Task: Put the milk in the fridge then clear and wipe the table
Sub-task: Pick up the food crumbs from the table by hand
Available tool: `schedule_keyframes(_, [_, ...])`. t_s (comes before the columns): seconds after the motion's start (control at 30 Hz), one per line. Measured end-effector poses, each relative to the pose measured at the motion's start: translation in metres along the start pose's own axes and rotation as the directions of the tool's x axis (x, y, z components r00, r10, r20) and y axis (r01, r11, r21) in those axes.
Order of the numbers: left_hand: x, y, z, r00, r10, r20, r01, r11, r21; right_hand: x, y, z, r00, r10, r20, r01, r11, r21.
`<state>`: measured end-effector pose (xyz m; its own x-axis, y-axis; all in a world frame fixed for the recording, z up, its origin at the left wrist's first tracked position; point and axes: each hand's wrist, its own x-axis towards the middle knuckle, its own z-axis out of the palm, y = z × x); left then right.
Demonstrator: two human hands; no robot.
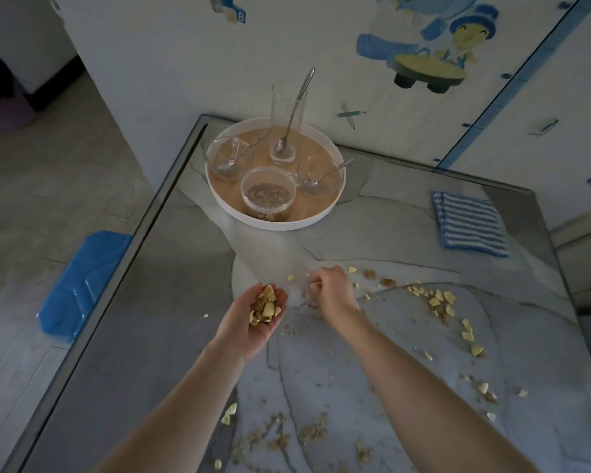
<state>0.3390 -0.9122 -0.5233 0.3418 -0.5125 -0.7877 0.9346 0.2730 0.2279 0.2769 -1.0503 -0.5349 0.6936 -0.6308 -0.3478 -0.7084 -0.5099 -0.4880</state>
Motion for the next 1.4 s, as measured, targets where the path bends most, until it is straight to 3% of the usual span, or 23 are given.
schedule_keyframes(0.1, [0.002,-0.004,0.003,1.0,-0.007,0.014,0.006,1.0,0.021,-0.005,-0.001,-0.015,0.997,0.047,-0.067,-0.031,0.973,0.228])
schedule_keyframes(0.2, [0.0,-0.012,0.013,1.0,0.003,0.015,-0.004,0.999,0.032,-0.024,-0.016,-0.029,0.995,-0.035,-0.091,0.065,0.937,0.344])
schedule_keyframes(0.33, [-0.002,-0.023,0.027,0.999,0.02,0.044,-0.021,1.0,0.022,-0.052,-0.037,-0.033,0.98,-0.194,-0.039,0.196,0.926,0.324])
schedule_keyframes(0.5, [0.002,-0.028,0.034,0.998,0.029,0.064,-0.034,0.996,0.085,-0.067,-0.041,-0.039,0.962,-0.271,-0.03,0.265,0.904,0.335])
schedule_keyframes(0.63, [0.004,-0.026,0.037,0.991,-0.031,0.128,0.023,0.998,0.062,-0.058,-0.024,-0.05,0.964,-0.15,-0.221,0.22,0.915,0.339])
schedule_keyframes(0.73, [0.006,-0.019,0.039,0.989,-0.069,0.133,0.062,0.996,0.058,-0.029,0.01,-0.052,0.95,0.002,-0.312,0.067,0.975,0.211])
schedule_keyframes(0.83, [0.009,-0.009,0.035,0.987,-0.087,0.137,0.075,0.993,0.093,0.001,0.041,-0.044,0.981,0.074,-0.177,-0.08,0.996,-0.027])
schedule_keyframes(0.93, [0.01,-0.007,0.035,0.988,-0.081,0.132,0.065,0.99,0.123,0.007,0.045,-0.034,0.999,0.036,-0.001,-0.036,0.994,-0.107])
schedule_keyframes(1.03, [0.015,-0.01,0.035,0.989,-0.074,0.131,0.053,0.986,0.158,-0.003,0.04,-0.02,1.0,-0.016,0.013,0.018,0.988,-0.154])
schedule_keyframes(1.13, [0.018,-0.015,0.035,0.987,-0.074,0.141,0.044,0.978,0.204,-0.013,0.042,-0.01,0.994,-0.05,-0.097,0.039,0.993,-0.109])
schedule_keyframes(1.3, [0.021,-0.019,0.035,0.986,-0.097,0.138,0.064,0.971,0.23,-0.021,0.043,-0.008,0.994,-0.008,-0.108,-0.001,0.997,-0.08])
schedule_keyframes(1.4, [0.021,-0.02,0.035,0.989,-0.107,0.107,0.079,0.968,0.239,-0.029,0.037,-0.017,0.976,0.13,-0.177,-0.094,0.975,0.2])
